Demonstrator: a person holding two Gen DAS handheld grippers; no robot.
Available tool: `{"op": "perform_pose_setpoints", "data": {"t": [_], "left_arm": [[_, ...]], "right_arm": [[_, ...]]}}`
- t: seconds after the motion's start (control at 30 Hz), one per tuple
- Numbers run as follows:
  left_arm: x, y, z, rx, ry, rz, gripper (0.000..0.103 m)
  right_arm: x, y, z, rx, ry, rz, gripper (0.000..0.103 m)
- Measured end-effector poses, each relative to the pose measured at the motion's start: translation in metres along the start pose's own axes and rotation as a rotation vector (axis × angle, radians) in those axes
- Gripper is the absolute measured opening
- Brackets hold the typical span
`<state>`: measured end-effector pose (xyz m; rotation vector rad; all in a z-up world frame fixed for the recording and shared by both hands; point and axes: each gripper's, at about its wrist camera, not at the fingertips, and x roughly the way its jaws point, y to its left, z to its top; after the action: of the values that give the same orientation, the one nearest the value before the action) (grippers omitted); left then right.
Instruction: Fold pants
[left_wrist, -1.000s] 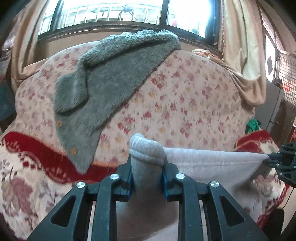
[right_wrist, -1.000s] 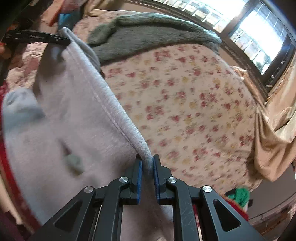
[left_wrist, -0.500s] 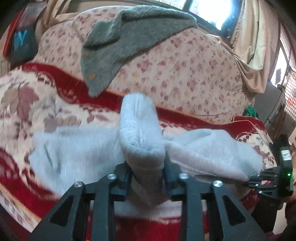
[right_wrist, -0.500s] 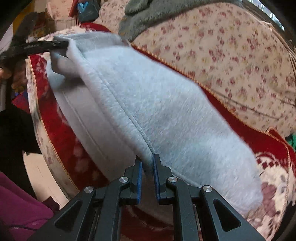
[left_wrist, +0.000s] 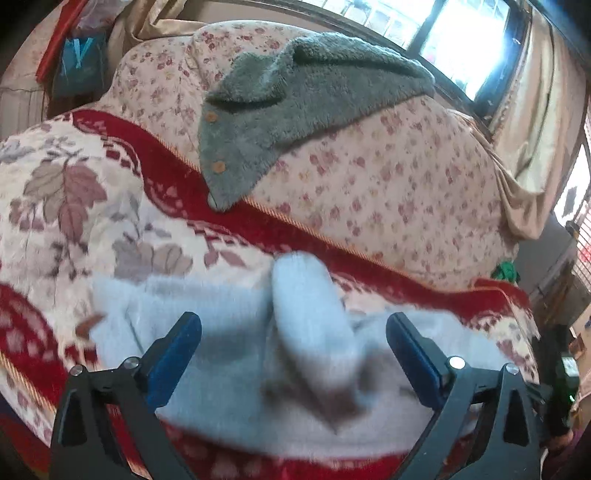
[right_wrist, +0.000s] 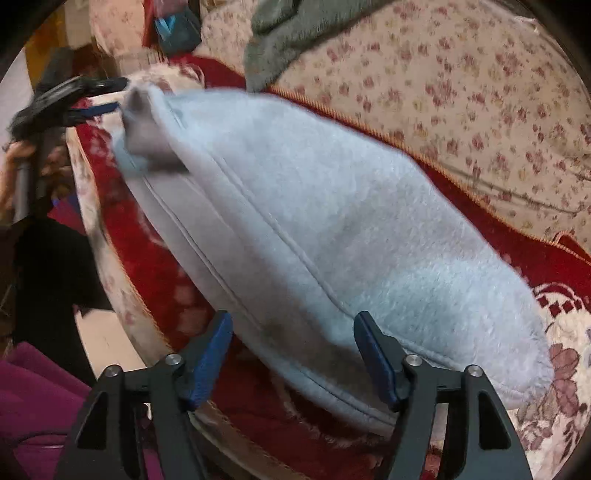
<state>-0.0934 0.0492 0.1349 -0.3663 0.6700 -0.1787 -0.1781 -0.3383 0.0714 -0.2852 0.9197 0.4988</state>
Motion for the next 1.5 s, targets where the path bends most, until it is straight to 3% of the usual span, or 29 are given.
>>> {"op": "perform_pose_setpoints", "data": {"t": [0.1, 0.23, 0.4, 0.5, 0.6, 0.67, 0.73, 0.77, 0.83, 0.9, 1.0, 1.13, 1.2, 1.23, 1.5], "left_arm": [[0.023, 0.006, 0.022, -0.025, 0.031, -0.031, 0.100], [0.079, 0.021, 0.038, -0.134, 0.219, -0.120, 0.100], [0.139, 0.033, 0.030, -0.227, 0.392, -0.135, 0.100], [0.153, 0.033, 0.021, -0.249, 0.438, -0.176, 0.100], [0.155, 0.022, 0.018, -0.223, 0.455, -0.226, 0.099], [0.154, 0.012, 0.017, -0.177, 0.468, -0.227, 0.083], [0.153, 0.003, 0.014, -0.108, 0.487, -0.157, 0.043], [0.153, 0.000, 0.013, -0.083, 0.494, -0.133, 0.038], [0.148, -0.003, 0.010, -0.059, 0.484, -0.117, 0.029], [0.138, -0.004, 0.010, -0.053, 0.458, -0.097, 0.025], [0.120, -0.009, 0.018, -0.052, 0.396, -0.073, 0.023], [0.097, -0.016, 0.033, -0.058, 0.321, -0.074, 0.022], [0.088, -0.020, 0.047, -0.061, 0.273, -0.071, 0.022], [0.084, -0.022, 0.053, -0.064, 0.252, -0.070, 0.022], [0.051, -0.019, 0.105, -0.179, 0.010, -0.152, 0.021]], "right_arm": [[-0.014, -0.008, 0.004, 0.062, -0.048, 0.030, 0.073], [-0.014, -0.020, 0.005, 0.158, -0.056, 0.078, 0.074], [-0.008, -0.029, -0.004, 0.249, -0.047, 0.170, 0.074], [-0.002, -0.037, -0.016, 0.341, -0.033, 0.270, 0.075], [0.005, -0.039, -0.026, 0.382, -0.005, 0.315, 0.076], [0.007, -0.032, -0.029, 0.373, 0.006, 0.330, 0.076], [0.008, -0.023, -0.027, 0.341, 0.001, 0.307, 0.076], [0.007, -0.018, -0.025, 0.308, -0.011, 0.262, 0.076], [0.000, 0.000, -0.015, 0.194, -0.068, 0.109, 0.076], [-0.005, 0.012, -0.004, 0.106, -0.132, 0.019, 0.076], [0.007, 0.038, 0.014, -0.055, -0.193, -0.147, 0.080], [0.042, 0.059, 0.033, -0.204, -0.233, -0.302, 0.077], [0.058, 0.058, 0.043, -0.243, -0.210, -0.330, 0.040], [0.060, 0.052, 0.046, -0.237, -0.200, -0.341, 0.013], [-0.002, -0.022, 0.086, -0.036, -0.308, -0.405, 0.010]]}}
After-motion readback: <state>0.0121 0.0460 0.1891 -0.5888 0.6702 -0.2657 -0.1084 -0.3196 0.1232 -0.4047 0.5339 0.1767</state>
